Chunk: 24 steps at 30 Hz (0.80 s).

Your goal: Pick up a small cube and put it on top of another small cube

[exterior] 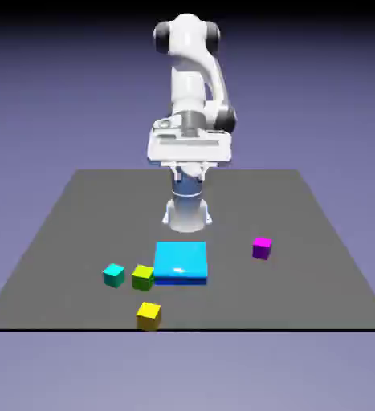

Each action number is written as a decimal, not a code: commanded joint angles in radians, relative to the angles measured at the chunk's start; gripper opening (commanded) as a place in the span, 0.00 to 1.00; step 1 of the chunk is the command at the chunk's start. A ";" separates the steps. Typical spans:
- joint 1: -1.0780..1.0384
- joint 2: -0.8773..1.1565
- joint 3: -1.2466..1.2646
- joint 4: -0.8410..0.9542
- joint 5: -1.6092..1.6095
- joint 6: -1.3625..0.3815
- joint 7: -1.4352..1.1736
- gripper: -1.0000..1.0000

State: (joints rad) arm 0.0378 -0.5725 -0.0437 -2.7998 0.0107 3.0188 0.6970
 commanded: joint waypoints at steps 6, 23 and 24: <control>0.128 -0.012 -0.217 0.051 0.053 -0.091 -0.219 0.50; 0.492 -0.047 -0.834 0.195 0.205 -0.348 -0.839 0.50; 0.514 -0.049 -0.870 0.203 0.214 -0.363 -0.876 0.50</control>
State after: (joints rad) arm 0.5516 -0.6213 -0.9135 -2.5965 0.2243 2.6562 -0.1789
